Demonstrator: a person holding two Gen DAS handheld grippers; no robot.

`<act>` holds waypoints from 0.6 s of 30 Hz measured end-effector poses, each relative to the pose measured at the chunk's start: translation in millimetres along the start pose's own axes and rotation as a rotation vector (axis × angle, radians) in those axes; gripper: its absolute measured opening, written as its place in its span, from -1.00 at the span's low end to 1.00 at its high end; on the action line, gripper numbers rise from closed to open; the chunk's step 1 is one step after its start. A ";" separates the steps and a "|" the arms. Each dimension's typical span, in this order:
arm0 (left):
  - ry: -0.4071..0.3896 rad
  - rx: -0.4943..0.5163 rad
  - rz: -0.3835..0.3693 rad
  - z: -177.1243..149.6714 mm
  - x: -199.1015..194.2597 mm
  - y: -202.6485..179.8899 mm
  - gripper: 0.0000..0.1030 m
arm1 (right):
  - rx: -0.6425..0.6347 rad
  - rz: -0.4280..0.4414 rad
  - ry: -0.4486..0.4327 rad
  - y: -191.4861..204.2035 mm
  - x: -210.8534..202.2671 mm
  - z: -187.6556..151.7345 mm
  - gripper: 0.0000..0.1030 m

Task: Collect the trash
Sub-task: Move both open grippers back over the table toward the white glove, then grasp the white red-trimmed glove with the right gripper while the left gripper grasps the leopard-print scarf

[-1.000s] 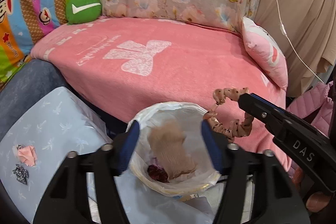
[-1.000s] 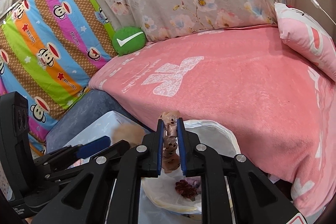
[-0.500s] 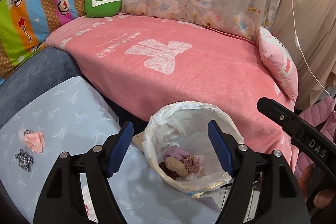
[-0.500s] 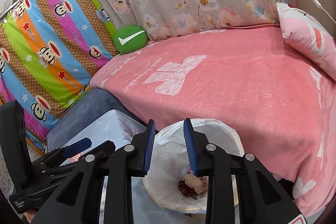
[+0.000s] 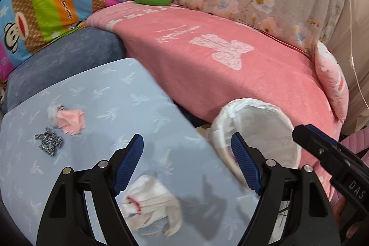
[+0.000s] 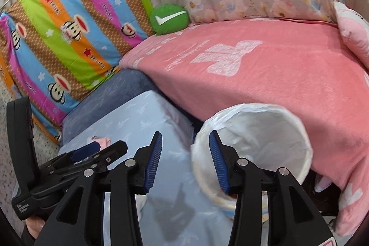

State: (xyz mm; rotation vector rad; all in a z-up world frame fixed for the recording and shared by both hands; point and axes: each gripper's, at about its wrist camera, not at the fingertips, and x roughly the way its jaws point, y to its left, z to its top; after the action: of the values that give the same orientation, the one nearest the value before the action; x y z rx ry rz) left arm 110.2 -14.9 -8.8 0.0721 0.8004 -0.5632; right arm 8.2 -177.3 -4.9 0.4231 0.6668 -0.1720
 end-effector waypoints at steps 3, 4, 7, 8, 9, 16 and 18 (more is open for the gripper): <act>0.005 -0.031 0.039 -7.4 -3.4 22.3 0.53 | -0.020 0.019 0.033 18.7 9.9 -11.3 -0.06; 0.007 -0.044 0.048 -9.4 -4.2 29.6 0.53 | -0.029 0.029 0.050 27.3 15.5 -18.1 -0.04; 0.015 -0.094 0.082 -17.6 -7.6 56.7 0.53 | -0.049 0.047 0.100 45.9 30.0 -36.1 0.02; 0.017 -0.102 0.092 -20.2 -8.3 63.1 0.53 | -0.053 0.051 0.112 51.1 33.4 -41.5 0.03; 0.019 -0.109 0.104 -23.7 -9.0 70.7 0.53 | -0.060 0.054 0.134 57.9 40.7 -49.7 0.03; 0.061 -0.182 0.161 -46.8 -8.2 120.0 0.53 | -0.068 0.046 0.231 90.1 80.2 -86.9 0.16; 0.068 -0.197 0.174 -51.5 -7.8 132.0 0.53 | -0.072 0.034 0.256 95.4 90.6 -96.0 0.16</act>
State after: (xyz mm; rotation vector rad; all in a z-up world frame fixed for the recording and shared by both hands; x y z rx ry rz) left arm 138.4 114.8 -58.9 -0.0202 0.9029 -0.3176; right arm 51.9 -51.6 -98.8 0.3907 0.9134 -0.0616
